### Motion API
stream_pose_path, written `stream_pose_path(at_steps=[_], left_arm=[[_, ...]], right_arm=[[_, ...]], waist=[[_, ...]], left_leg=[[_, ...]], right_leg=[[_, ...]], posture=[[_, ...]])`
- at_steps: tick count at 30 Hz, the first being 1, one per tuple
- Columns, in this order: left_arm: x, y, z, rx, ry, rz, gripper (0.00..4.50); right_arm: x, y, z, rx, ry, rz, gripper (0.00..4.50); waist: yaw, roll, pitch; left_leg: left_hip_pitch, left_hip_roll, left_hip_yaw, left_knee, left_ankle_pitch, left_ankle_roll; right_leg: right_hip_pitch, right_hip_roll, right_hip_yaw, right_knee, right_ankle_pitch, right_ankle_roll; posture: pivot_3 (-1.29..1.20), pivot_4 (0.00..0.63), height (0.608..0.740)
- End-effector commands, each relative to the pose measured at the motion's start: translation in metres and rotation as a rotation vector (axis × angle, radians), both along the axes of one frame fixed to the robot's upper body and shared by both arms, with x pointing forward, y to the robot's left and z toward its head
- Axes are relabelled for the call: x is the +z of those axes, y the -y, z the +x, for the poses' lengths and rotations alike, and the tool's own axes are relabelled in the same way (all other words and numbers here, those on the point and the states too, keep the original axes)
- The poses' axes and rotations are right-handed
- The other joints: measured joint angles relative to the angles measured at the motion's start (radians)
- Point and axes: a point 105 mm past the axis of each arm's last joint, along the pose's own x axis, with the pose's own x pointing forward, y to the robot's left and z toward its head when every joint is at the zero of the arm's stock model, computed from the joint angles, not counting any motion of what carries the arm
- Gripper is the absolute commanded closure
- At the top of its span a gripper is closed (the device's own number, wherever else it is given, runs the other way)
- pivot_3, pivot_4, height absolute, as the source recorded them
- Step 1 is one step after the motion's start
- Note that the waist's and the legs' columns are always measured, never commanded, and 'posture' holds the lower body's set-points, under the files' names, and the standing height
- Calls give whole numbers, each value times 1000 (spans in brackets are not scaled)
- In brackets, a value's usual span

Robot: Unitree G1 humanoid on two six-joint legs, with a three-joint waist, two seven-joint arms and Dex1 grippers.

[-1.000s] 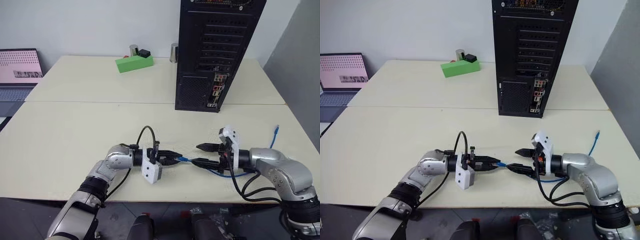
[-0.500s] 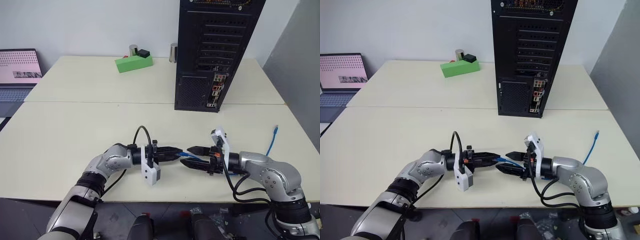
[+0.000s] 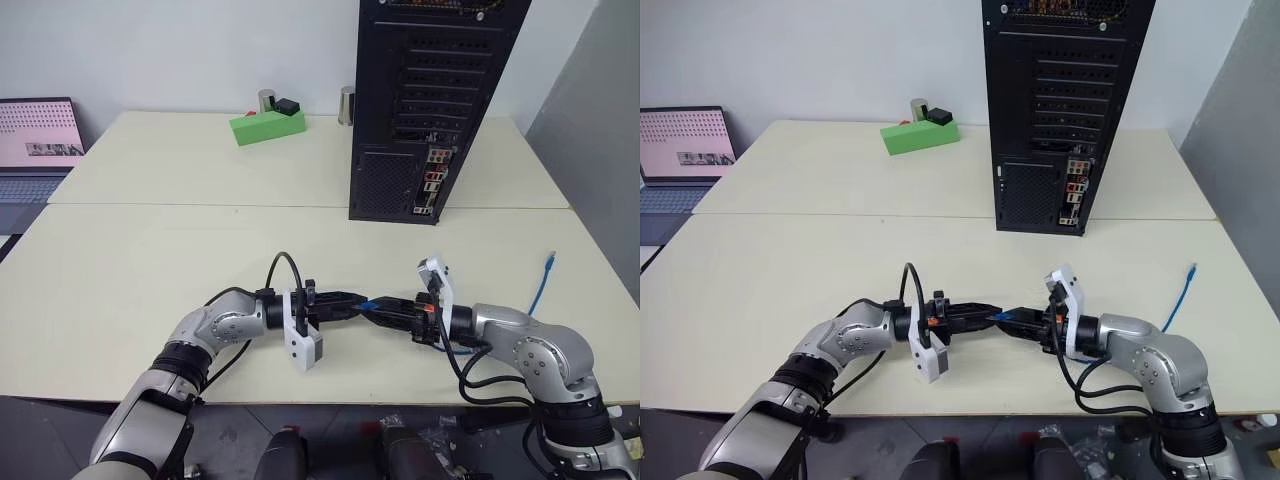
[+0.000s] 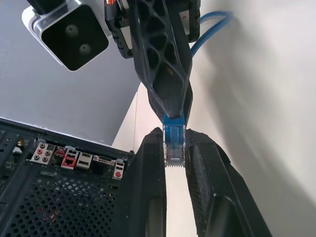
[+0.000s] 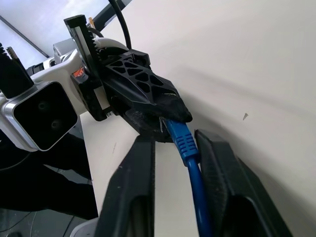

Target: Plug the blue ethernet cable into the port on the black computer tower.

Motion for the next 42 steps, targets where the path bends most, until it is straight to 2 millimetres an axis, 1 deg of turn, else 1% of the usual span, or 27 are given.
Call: stream_pose_path(at_steps=[1, 2, 3, 7, 9, 10, 12, 14, 15, 18, 21, 22, 23, 24, 25, 27, 29, 31, 33, 35, 38, 42], left_arm=[[7, 2, -3, -19, 32, -22, 4205], [7, 1, -4, -18, 31, -23, 4205], [7, 1, -4, -20, 31, -26, 4205], [6, 2, -6, -21, 18, -36, 4205], [4, 2, -7, -21, 2, -37, 3501], [3, 1, -7, -20, -9, -36, 3445], [1, 0, -8, -21, -28, -29, 3022], [-2, -2, -7, -7, -63, -26, 2693], [-3, -2, -5, 7, -88, -29, 2461], [-7, -7, 2, 68, -167, -39, 1976], [-11, -12, 12, 147, -282, -65, 1405], [-12, -16, 17, 191, -349, -89, 1173], [-10, -19, 22, 232, -407, -125, 1039], [-9, -21, 26, 268, -476, -154, 779], [-10, -23, 29, 296, -554, -180, 611], [-5, -23, 33, 339, -656, -240, 237], [3, -23, 38, 392, -740, -317, 221], [15, -21, 43, 452, -817, -397, 221], [23, -17, 47, 494, -860, -432, 221], [30, -12, 47, 510, -890, -454, 221], [48, 1, 52, 531, -912, -494, 221], [63, 13, 57, 539, -933, -523, 221]], right_arm=[[13, -2, 2, 24, 35, 40, 4114], [13, -2, 2, 25, 34, 41, 4381], [14, -2, 2, 29, 32, 44, 4451], [15, -2, 2, 50, 17, 51, 4479], [16, -1, 2, 60, 11, 50, 4479], [16, -1, 2, 65, 8, 50, 4479], [17, 0, 2, 71, 4, 50, 4482], [18, 2, 2, 73, 2, 46, 4482], [18, 3, 2, 73, 2, 43, 4482], [18, 7, 3, 65, 6, 28, 4482], [19, 11, 4, 50, 20, 11, 4482], [19, 15, 5, 31, 38, -3, 4482], [21, 19, 8, -5, 60, -10, 4482], [24, 25, 13, -57, 90, -24, 4483], [25, 30, 17, -103, 128, -52, 4483], [32, 36, 25, -209, 183, -55, 4483], [38, 41, 31, -304, 232, -58, 4483], [47, 44, 40, -448, 309, -79, 4483], [53, 45, 48, -593, 343, -69, 4483], [56, 45, 54, -696, 353, -61, 4484], [64, 39, 64, -876, 383, -43, 4485], [75, 33, 75, -1051, 419, -22, 4486]], waist=[[0, 0, 0], [0, 0, 0], [0, 0, 0], [0, 0, 0], [0, 0, 0], [0, 0, 0], [0, 0, 0], [0, 0, 0], [0, 0, 0], [0, 0, 0], [0, 0, 0], [-1, 0, 0], [-1, 0, 0], [-1, 0, 0], [-1, 0, 0], [-1, 0, 0], [-1, 0, 0], [-1, 0, 0], [-2, 0, 0], [-3, 0, 0], [-2, 0, 0], [-3, 0, 0]], left_leg=[[0, 0, 0, 0, 0, 0], [0, 0, 0, 0, 0, 0], [0, 0, 0, 0, 0, 0], [0, 0, 0, 0, 0, 0], [0, 0, 0, 0, 0, 0], [0, 0, 0, 0, 0, 0], [0, 0, 0, 0, 0, 0], [0, 0, 0, 0, 0, 0], [0, 0, 0, 0, 0, 0], [0, 0, 0, 0, 0, 0], [0, 0, 0, 0, 0, 0], [0, 0, 0, 0, 0, 0], [0, 0, 0, 0, 0, 0], [0, 0, 0, 0, 0, 0], [0, 0, 0, 0, 0, 0], [0, 0, 0, 0, 0, 0], [0, 0, -1, 0, 0, 0], [0, 0, -1, 0, 0, 0], [0, 0, -1, 0, 0, 0], [0, 0, -1, 0, 0, 0], [0, 0, -1, 0, 0, 0], [-1, 0, -1, 0, 0, 0]], right_leg=[[0, 0, 0, 0, 0, 0], [0, 0, 0, 0, 0, 0], [0, 0, 0, 0, 0, 0], [0, 0, 0, 0, 0, 0], [0, 0, 0, 0, 0, 0], [0, 0, 0, 0, 0, 0], [0, 0, 0, 0, 0, 0], [0, 0, 0, 0, 0, 0], [0, 0, 0, 0, 0, 0], [0, 0, 0, 0, 0, 0], [0, 0, 0, 0, 0, 0], [0, 0, 0, 0, 0, 0], [0, 0, 0, 0, 0, 0], [0, 0, 0, 0, 0, 0], [0, 0, 0, 0, 0, 0], [0, 0, 0, 0, 0, 0], [0, 0, 0, 0, 0, 0], [0, 0, 0, 1, 0, 0], [0, 0, 0, 1, 0, 0], [-1, 0, 0, 1, 0, 1], [-1, 0, 0, 0, 0, 0], [-2, 0, 0, 1, 0, 0]], posture=[[0, 150, 740], [0, 150, 740], [0, 150, 740], [0, 150, 740], [0, 150, 740], [0, 150, 740], [0, 150, 740], [0, 150, 740], [0, 150, 740], [0, 150, 740], [0, 150, 740], [0, 150, 740], [0, 150, 740], [0, 150, 740], [0, 150, 740], [0, 150, 740], [0, 150, 740], [0, 150, 740], [0, 150, 740], [0, 150, 740], [0, 150, 740], [0, 150, 740]])
